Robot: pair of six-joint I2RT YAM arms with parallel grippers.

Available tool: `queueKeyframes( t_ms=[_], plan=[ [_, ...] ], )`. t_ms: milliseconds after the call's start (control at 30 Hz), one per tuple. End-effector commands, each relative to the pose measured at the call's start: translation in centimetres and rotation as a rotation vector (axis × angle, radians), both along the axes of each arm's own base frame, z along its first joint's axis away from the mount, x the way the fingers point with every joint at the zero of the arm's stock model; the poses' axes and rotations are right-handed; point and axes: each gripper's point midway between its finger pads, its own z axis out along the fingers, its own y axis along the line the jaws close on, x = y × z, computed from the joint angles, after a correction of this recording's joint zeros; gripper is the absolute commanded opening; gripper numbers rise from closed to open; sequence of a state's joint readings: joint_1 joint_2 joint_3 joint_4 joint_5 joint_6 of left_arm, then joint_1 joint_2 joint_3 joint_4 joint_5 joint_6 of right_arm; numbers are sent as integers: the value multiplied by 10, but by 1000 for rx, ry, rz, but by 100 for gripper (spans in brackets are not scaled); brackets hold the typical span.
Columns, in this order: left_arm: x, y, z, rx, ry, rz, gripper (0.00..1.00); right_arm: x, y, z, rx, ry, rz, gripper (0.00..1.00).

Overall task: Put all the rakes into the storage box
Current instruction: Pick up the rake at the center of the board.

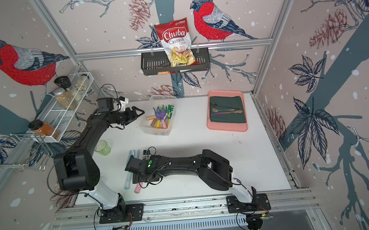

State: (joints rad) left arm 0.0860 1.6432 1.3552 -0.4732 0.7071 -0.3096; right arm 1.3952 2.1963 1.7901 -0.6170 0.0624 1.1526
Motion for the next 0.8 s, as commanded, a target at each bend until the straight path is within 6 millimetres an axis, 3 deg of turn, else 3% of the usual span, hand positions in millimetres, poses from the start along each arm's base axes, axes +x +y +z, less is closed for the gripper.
queueKeyframes(
  t_ms=[0,400,667,767],
  plan=[
    [-10,7,8,-26,-36,23,85,1,-7,-12,-91,-17,12,78],
    [-31,17,-3,-41,-21,49,85,-5,1,-50,-219,18,105,64],
    [-35,16,1,-55,-31,52,85,-5,-34,-68,-347,53,159,31],
    [-38,12,2,-90,-33,48,85,-1,-46,-62,-311,56,154,20]
  ],
)
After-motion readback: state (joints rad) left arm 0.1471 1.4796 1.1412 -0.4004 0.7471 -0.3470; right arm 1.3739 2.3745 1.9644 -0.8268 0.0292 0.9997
